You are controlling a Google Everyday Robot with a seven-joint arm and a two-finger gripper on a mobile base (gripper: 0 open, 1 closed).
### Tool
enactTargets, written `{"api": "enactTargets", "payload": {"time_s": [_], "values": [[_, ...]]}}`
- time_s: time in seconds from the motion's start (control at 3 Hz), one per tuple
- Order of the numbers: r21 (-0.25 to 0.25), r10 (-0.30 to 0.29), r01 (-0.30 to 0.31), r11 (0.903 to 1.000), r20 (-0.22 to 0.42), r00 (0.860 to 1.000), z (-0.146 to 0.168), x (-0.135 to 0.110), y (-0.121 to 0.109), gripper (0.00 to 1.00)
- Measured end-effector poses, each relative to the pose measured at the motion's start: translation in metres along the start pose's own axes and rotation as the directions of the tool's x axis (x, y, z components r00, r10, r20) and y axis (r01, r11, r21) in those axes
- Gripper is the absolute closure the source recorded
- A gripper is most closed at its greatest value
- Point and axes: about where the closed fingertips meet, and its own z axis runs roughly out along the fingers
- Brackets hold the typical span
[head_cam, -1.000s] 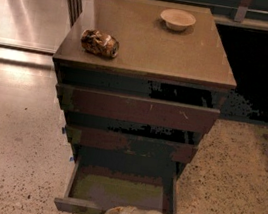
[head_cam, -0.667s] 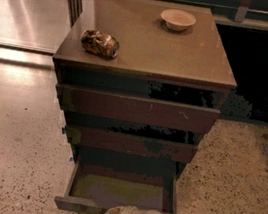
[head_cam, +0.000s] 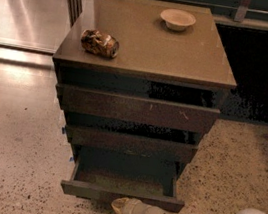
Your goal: Close bottom drawer
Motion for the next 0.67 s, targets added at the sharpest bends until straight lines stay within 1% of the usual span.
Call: {"api": "enactTargets", "payload": {"time_s": [0.33, 0.67], "values": [[0.000, 0.000, 0.000, 1.0000, 0.000, 1.000, 0.0000, 0.0000, 0.0000, 1.00], [0.019, -0.004, 0.003, 0.9998, 0.017, 1.000, 0.0024, -0.0033, -0.0092, 1.00]]}}
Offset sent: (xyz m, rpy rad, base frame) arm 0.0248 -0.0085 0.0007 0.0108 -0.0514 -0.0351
